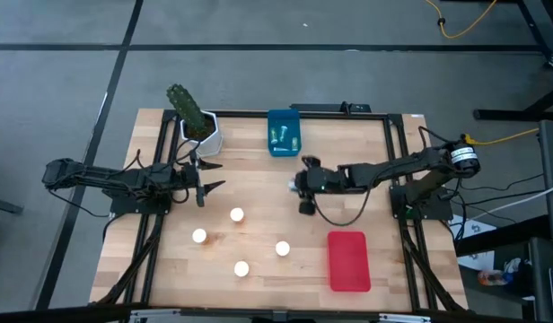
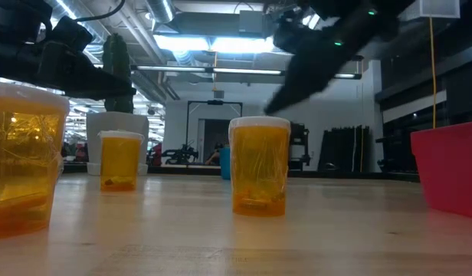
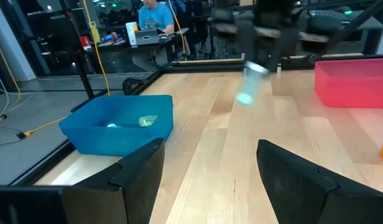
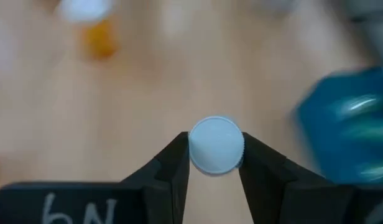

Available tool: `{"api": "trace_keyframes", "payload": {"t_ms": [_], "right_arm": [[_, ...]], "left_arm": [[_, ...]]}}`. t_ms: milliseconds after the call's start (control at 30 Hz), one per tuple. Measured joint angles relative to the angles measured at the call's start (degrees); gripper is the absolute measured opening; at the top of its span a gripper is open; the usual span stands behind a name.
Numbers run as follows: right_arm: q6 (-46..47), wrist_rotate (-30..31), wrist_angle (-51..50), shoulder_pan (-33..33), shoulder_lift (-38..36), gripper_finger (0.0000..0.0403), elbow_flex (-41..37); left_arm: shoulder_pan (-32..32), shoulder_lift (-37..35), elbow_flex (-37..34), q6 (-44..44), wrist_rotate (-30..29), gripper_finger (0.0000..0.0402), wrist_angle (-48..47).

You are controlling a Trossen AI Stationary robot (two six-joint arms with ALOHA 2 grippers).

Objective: Pick and place medicine bottles into bin by pill shape (circle, oval)
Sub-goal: Put the small green pill bottle into the blue bin

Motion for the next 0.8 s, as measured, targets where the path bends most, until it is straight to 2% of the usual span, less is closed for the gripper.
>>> {"api": "trace_keyframes", "payload": {"t_ms": [100,200,367,500,633,667,800], "right_arm": [[-4.62,6.59,6.23,-2.33,0.00,0.0121,0.95],[-7.58,8.32,11.66,-5.75,0.00,0.0121,1.02],[-7.25,3.65,15.04,-12.16,0.00,0.0122,1.02],[-4.96,2.39,16.05,-16.89,0.47,0.0122,0.98],[-1.87,-5.32,16.65,-20.79,0.71,0.0122,0.98],[-1.58,-6.66,17.00,-21.49,0.72,0.0122,0.98],[-1.21,-8.49,17.40,-23.55,0.72,0.0122,0.98]], "left_arm": [[-0.02,0.00,-0.02,0.00,0.01,0.0247,0.00],[0.00,0.02,-0.02,-0.09,0.04,0.0247,0.00],[-0.02,0.00,0.00,-0.07,0.04,0.0247,0.01],[0.00,0.02,-0.02,-2.42,0.99,0.0247,2.96],[-0.56,0.10,1.54,-5.35,11.34,0.0247,5.98],[-1.17,0.64,2.41,-5.92,12.11,0.0247,6.02],[-5.18,6.36,5.89,-3.55,8.07,0.0247,5.18]]}}
